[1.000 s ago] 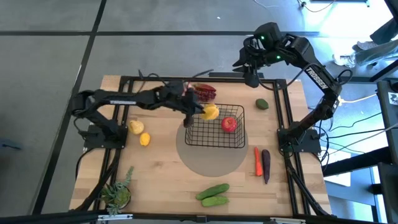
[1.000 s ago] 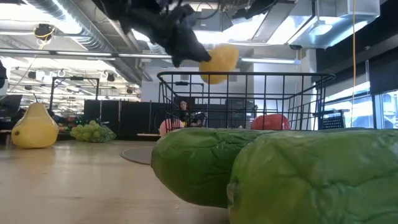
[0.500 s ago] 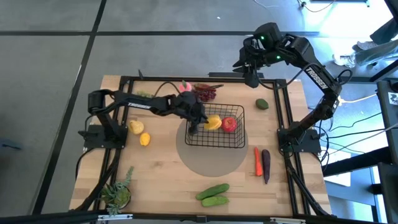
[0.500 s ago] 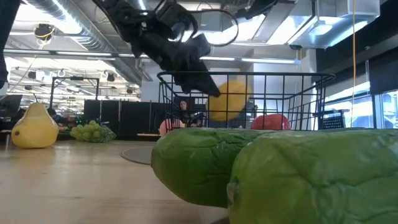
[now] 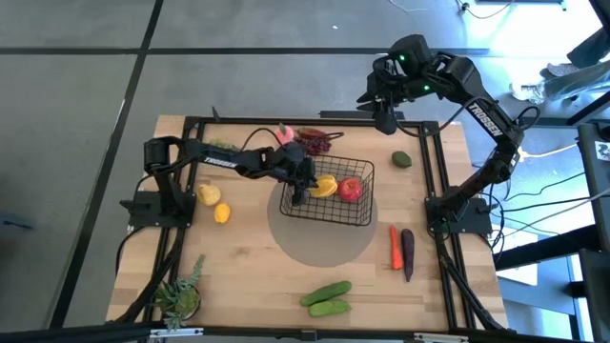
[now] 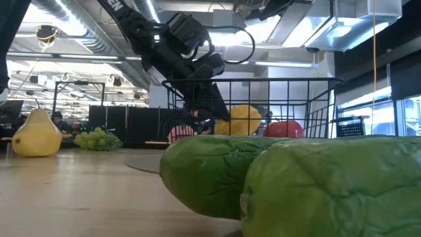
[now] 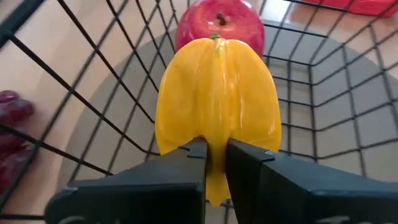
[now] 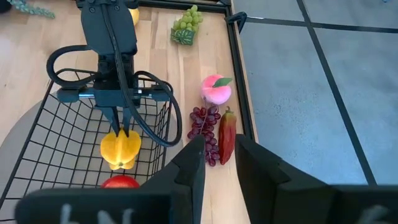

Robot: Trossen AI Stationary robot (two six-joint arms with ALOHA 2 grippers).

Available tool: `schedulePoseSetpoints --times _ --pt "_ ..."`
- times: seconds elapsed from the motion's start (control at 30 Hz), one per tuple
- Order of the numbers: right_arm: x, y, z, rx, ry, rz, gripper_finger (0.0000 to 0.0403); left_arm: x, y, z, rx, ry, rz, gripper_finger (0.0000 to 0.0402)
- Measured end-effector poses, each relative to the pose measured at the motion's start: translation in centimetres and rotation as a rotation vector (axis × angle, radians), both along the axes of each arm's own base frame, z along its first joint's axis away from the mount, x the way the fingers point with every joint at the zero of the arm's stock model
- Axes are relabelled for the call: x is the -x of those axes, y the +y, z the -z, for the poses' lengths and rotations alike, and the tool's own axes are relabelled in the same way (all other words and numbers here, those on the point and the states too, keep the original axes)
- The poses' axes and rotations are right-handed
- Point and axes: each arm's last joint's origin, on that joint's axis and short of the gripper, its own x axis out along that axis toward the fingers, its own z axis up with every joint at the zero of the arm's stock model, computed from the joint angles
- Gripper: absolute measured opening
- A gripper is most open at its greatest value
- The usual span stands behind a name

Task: Build produce basket
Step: Put the yellow star fruit into the black wire basket, then adjust the black wire basket on the table

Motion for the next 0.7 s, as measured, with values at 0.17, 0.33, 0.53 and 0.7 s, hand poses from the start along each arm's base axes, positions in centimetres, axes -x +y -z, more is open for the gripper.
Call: schedulePoseSetpoints --times 0.17,0.33,0.53,0.7 --pt "0.0 0.0 0.0 0.0 0.0 0.0 0.0083 0.0 0.02 0.0 -0.014 0.003 -0.019 0.0049" --pt "0.01 0.01 0.01 -0.001 0.002 -0.001 0.0083 0.0 0.02 0.0 -0.014 0.003 -0.02 0.0081" --pt "0.05 0.1 0.07 -0.019 0.001 -0.017 0.0083 -0.03 0.06 -0.04 -0.022 0.0 -0.033 0.0105" --pt "0.04 0.21 0.09 -0.033 -0.005 -0.046 0.0083 -0.1 0.09 -0.8 -0.035 -0.047 -0.037 0.0107"
